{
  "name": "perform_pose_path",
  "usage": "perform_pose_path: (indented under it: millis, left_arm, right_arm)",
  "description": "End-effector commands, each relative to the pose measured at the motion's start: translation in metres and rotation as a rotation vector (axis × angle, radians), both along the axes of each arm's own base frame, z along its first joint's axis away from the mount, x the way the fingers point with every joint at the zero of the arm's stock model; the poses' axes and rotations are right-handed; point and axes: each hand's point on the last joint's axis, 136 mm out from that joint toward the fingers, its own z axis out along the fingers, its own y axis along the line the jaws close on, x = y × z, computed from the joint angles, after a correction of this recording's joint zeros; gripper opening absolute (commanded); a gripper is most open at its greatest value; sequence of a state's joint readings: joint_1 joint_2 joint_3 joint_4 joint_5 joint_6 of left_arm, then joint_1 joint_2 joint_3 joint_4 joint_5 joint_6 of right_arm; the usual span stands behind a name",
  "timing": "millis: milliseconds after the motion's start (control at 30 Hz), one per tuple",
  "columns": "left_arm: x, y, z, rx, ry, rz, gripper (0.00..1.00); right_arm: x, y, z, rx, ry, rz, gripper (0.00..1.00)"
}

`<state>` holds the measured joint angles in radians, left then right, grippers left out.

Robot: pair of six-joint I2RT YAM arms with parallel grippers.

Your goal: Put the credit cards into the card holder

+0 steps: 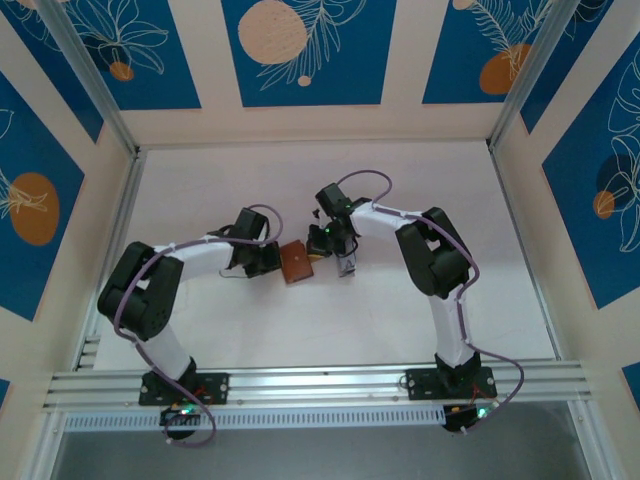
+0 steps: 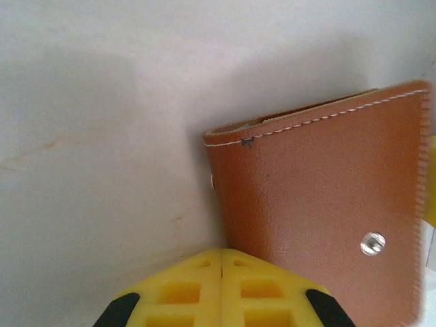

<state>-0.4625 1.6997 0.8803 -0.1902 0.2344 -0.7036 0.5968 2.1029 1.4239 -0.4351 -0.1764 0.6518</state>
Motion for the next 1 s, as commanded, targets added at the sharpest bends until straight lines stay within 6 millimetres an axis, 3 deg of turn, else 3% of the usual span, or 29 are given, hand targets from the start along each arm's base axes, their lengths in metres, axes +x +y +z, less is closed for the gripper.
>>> perform_pose_path:
  millis: [0, 300, 533, 767, 967]
  left_arm:
    - [0.004, -0.011, -0.001, -0.005, -0.015, -0.033, 0.00]
    - [0.000, -0.013, -0.007, -0.010, -0.011, -0.040, 0.00]
    - [0.000, -0.017, -0.004, -0.019, -0.019, -0.050, 0.00]
    - [0.000, -0.019, -0.006, -0.017, -0.017, -0.052, 0.00]
    - [-0.002, -0.018, -0.010, -0.010, -0.011, -0.051, 0.00]
  right_arm:
    - [-0.017, 0.003, 0.008, 0.045, 0.060, 0.012, 0.00]
    - [-0.022, 0.014, 0.033, 0.100, 0.038, 0.040, 0.00]
    - [-0.024, 0.017, 0.039, 0.054, 0.019, 0.052, 0.00]
    - [-0.019, -0.002, 0.023, -0.143, 0.010, 0.004, 0.00]
    - [-0.015, -0.005, 0.017, -0.181, 0.007, 0.001, 0.02]
